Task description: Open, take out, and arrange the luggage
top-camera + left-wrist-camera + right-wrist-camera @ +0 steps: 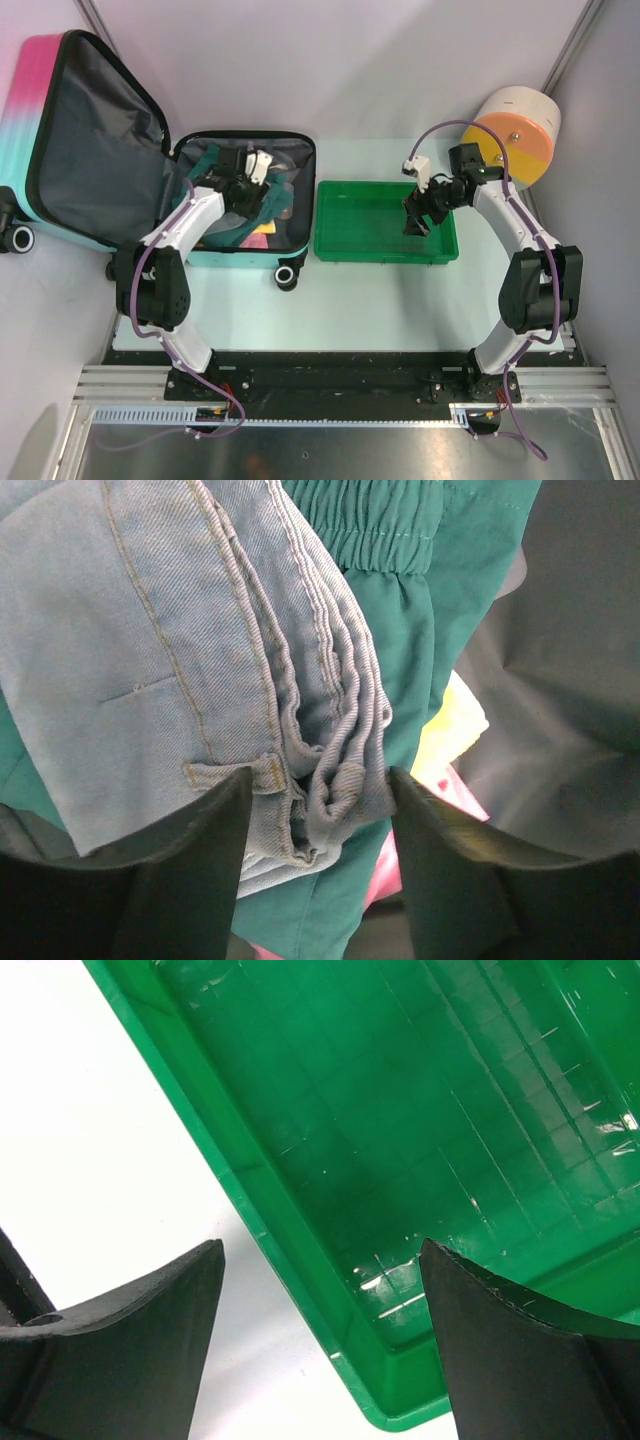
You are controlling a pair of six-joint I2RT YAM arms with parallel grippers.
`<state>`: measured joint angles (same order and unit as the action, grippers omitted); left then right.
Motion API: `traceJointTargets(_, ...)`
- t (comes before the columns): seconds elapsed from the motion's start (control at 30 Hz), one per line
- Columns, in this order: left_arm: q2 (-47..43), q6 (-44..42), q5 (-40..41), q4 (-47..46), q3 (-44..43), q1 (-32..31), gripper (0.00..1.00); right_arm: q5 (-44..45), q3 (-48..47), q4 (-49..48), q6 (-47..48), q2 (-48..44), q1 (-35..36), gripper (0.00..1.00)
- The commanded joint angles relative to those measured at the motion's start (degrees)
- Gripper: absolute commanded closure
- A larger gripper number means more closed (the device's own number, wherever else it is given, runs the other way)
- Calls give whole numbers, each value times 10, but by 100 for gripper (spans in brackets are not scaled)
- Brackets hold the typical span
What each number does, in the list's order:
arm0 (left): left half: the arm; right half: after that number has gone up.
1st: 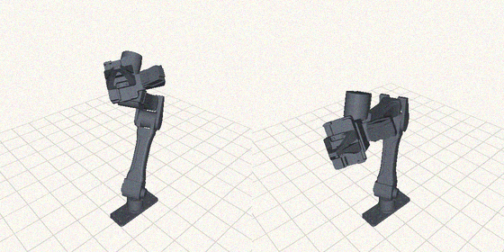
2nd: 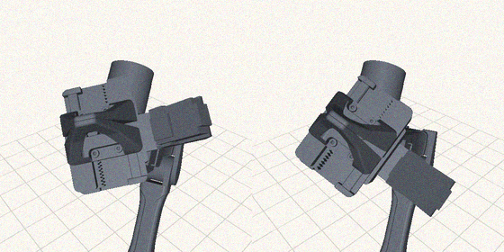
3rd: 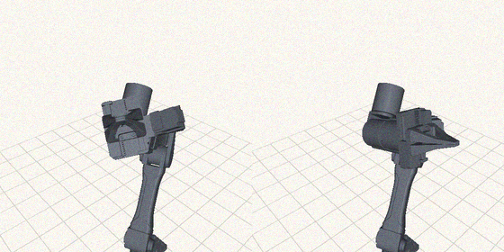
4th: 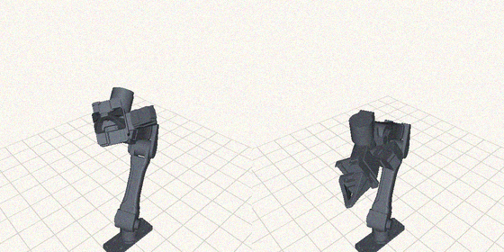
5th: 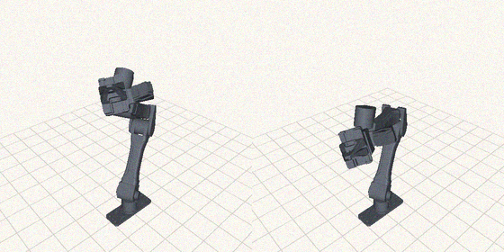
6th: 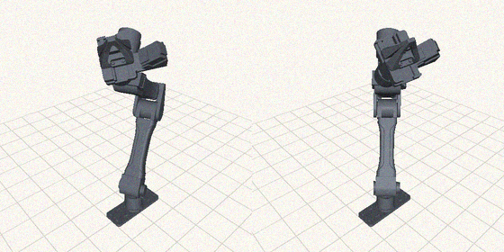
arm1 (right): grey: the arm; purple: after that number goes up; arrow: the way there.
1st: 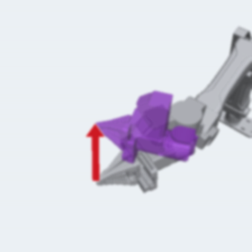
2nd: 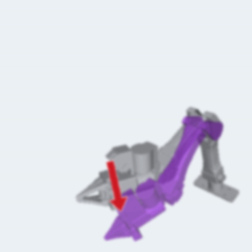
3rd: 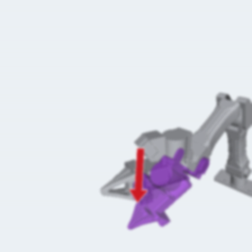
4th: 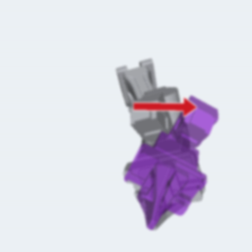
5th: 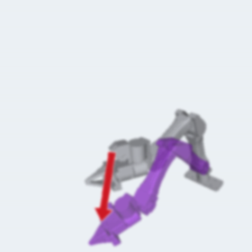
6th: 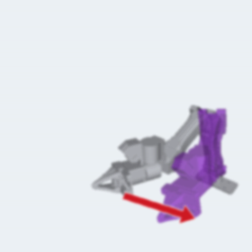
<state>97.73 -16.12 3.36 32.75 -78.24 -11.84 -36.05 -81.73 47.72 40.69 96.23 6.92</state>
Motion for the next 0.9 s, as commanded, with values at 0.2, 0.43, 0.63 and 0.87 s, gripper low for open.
traceJointTargets(0.2, -11, 42, -28, 11, -19, 18, 81, -7, -34, 10, -3, 10, -2, 17)
traceJointTargets(0.43, -43, 59, -77, 16, -64, 30, 100, -42, -69, 8, -70, 25, -24, 17)
traceJointTargets(0.63, -90, 68, -136, 17, -100, 23, 100, -117, -101, -41, -193, 35, -57, 18)
traceJointTargets(0.87, -97, 72, -191, 20, -128, -4, 100, -169, -96, -87, -324, 49, -60, 19)
